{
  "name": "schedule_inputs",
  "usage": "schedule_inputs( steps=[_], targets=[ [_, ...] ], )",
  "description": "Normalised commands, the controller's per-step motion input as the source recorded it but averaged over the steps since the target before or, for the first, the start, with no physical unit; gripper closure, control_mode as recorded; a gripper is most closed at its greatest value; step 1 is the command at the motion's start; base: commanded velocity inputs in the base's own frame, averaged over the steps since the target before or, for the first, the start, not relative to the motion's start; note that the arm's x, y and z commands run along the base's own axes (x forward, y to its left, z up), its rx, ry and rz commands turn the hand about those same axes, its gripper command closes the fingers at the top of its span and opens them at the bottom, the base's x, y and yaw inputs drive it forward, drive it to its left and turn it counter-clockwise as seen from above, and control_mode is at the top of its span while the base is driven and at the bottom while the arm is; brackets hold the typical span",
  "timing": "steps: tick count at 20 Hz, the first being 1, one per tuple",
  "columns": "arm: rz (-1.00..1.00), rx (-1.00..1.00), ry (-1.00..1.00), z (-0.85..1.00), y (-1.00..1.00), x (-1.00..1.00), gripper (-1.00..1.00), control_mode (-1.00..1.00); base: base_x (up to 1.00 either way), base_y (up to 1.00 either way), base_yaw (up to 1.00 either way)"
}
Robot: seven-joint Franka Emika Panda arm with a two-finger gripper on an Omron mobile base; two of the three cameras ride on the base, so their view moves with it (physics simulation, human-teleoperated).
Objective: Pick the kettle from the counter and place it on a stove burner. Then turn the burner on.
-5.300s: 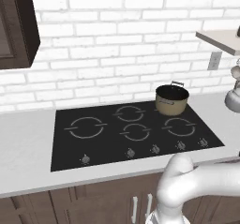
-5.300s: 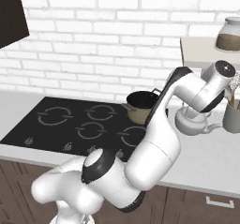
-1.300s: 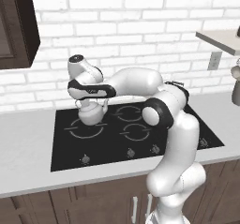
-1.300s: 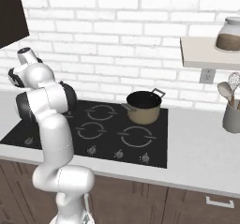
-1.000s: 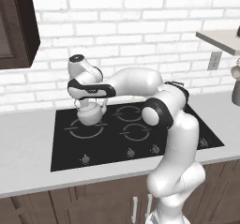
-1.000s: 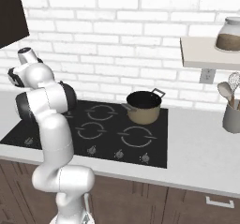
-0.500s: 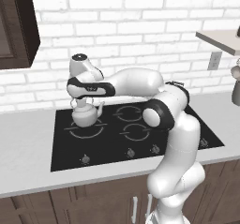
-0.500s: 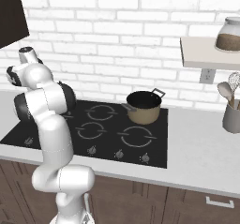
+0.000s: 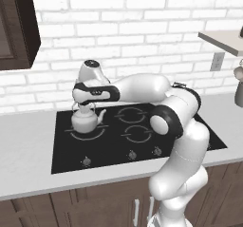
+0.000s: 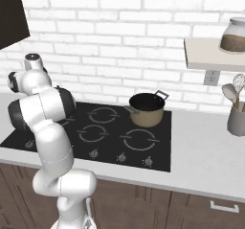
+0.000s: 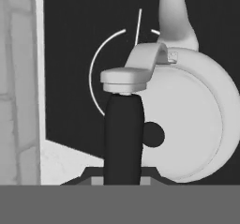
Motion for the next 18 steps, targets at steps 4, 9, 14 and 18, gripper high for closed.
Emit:
schedule_inputs(
  steps=[4, 9, 14, 18],
  targets=[
    [0.00, -0.10, -0.15, -0.17, 0.00, 0.15, 1.00, -1.00, 0.00, 0.00, 0.00],
    [0.00, 0.00, 0.00, -0.05, 0.00, 0.12, 1.00, -1.00, 0.00, 0.00, 0.00],
    [0.00, 0.00, -0.01, -0.26, 0.00, 0.13, 1.00, -1.00, 0.00, 0.00, 0.00],
    [0.00, 0.00, -0.03, -0.27, 0.00, 0.29, 1.00, -1.00, 0.00, 0.00, 0.00]
  ],
)
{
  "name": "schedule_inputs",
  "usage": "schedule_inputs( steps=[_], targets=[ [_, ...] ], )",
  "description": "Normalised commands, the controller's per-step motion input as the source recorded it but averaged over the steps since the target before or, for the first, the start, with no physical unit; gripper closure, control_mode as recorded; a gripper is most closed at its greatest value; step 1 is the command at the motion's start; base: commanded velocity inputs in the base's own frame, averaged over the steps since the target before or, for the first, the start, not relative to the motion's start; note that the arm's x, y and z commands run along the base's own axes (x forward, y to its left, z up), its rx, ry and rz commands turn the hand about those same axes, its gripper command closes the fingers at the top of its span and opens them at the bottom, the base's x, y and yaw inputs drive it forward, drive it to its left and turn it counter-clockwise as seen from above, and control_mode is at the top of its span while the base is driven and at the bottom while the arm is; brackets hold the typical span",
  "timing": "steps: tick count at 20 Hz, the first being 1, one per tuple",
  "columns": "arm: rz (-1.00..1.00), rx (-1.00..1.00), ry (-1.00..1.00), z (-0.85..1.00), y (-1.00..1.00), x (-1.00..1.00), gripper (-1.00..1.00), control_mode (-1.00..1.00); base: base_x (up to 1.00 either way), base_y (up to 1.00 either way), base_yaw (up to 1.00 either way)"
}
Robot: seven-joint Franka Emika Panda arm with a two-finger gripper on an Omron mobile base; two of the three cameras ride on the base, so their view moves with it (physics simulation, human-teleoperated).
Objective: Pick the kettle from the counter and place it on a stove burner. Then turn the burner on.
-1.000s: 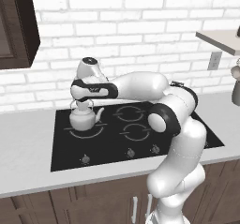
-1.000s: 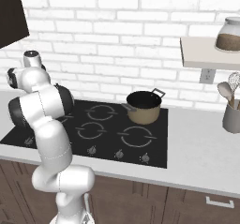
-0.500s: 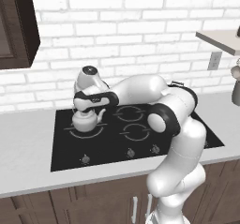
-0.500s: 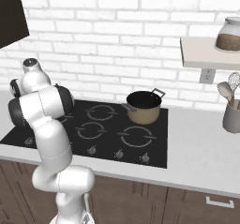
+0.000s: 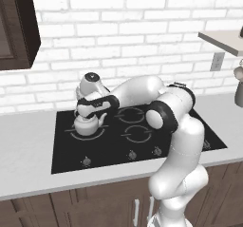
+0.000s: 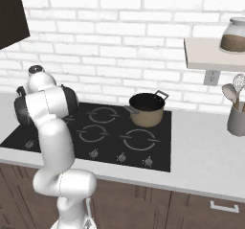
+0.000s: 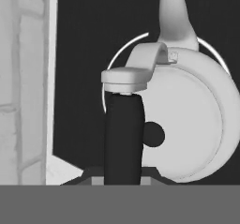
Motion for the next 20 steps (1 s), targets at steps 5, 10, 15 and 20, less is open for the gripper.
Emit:
schedule_inputs(
  steps=[5, 10, 15, 20],
  targets=[
    [0.00, -0.05, -0.03, -0.18, 0.00, 0.26, 1.00, -1.00, 0.00, 0.00, 0.00],
    [0.00, -0.05, 0.00, -0.22, 0.01, 0.16, 1.00, -1.00, 0.00, 0.00, 0.00],
    [0.00, -0.01, 0.00, -0.06, 0.02, 0.03, -1.00, -1.00, 0.00, 0.00, 0.00],
    [0.00, 0.00, 0.00, 0.00, 0.00, 0.00, -1.00, -1.00, 0.00, 0.00, 0.00]
  ],
)
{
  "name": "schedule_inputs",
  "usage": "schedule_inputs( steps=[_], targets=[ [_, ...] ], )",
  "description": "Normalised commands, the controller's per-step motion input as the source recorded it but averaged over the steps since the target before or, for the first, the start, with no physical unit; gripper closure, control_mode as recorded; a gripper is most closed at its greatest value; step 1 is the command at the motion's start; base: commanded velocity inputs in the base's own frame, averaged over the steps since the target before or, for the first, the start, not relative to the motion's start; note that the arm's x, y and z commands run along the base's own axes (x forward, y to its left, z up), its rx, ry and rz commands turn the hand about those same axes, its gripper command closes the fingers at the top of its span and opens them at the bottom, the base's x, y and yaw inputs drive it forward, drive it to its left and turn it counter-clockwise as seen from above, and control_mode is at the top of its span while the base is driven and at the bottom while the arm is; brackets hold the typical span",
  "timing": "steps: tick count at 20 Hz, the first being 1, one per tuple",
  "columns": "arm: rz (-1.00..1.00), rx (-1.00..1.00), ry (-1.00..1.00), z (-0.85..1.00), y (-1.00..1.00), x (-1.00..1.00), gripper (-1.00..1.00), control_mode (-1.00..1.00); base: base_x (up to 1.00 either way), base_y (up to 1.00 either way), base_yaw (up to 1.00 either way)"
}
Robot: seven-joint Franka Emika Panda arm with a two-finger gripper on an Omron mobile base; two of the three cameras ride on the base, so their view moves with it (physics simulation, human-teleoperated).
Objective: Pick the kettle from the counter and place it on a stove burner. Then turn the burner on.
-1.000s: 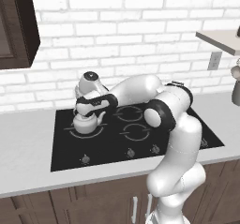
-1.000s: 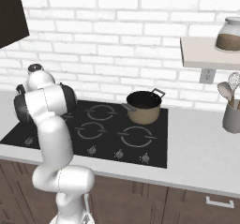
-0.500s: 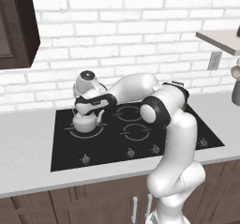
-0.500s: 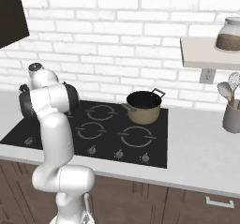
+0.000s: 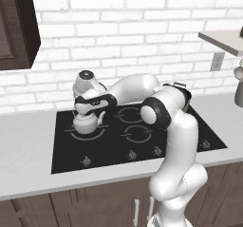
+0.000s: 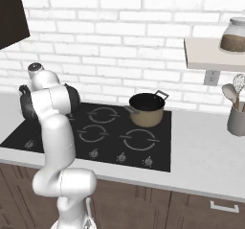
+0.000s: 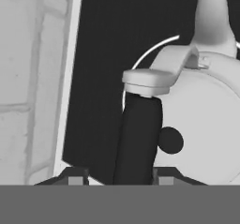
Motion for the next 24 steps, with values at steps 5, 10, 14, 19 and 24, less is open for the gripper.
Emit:
schedule_inputs(
  steps=[5, 10, 14, 19, 24],
  targets=[
    [0.00, 0.00, 0.00, 0.11, 0.00, -0.01, -1.00, -1.00, 0.00, 0.00, 0.00],
    [0.00, 0.00, -0.03, 0.66, 0.00, 0.00, -1.00, -1.00, 0.00, 0.00, 0.00],
    [0.00, 0.00, -0.01, 0.83, 0.00, -0.03, -1.00, -1.00, 0.00, 0.00, 0.00],
    [0.16, 0.00, 0.06, 0.67, 0.09, -0.76, -1.00, -1.00, 0.00, 0.00, 0.00],
    [0.58, 0.00, 0.14, -0.05, 0.07, -0.91, -1.00, -1.00, 0.00, 0.00, 0.00]
  ],
)
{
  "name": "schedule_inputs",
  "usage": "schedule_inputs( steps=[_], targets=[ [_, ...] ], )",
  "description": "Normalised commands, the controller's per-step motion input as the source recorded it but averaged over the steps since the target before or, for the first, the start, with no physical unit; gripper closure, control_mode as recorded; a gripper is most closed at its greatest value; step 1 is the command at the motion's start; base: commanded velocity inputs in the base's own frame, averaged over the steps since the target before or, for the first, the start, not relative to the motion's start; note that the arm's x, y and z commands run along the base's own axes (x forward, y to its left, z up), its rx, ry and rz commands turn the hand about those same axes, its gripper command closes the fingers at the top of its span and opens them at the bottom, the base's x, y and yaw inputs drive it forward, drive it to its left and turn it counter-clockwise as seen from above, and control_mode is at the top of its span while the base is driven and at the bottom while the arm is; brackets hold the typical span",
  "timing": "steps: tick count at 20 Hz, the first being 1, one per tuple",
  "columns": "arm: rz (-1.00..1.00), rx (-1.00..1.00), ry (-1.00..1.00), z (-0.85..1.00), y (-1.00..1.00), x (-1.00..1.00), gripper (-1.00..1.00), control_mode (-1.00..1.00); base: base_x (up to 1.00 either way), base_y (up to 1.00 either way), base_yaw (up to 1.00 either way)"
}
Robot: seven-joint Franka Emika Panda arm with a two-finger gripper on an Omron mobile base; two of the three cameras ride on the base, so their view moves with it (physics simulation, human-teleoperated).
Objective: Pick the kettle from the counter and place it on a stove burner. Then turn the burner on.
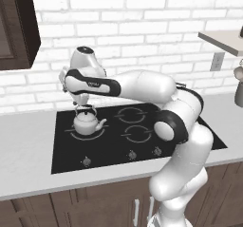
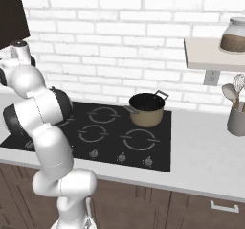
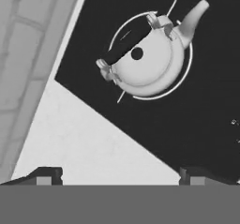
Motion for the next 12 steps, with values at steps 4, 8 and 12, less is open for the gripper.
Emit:
schedule_inputs(
  steps=[4, 8, 12],
  targets=[
    [0.77, 0.00, 0.13, -0.69, 0.00, -0.57, -1.00, -1.00, 0.00, 0.00, 0.00],
    [0.83, -0.04, 0.08, -1.00, 0.00, -0.52, -1.00, -1.00, 0.00, 0.00, 0.00],
    [0.74, -0.12, 0.02, -0.99, -0.01, -0.12, -1.00, -1.00, 0.00, 0.00, 0.00]
  ],
)
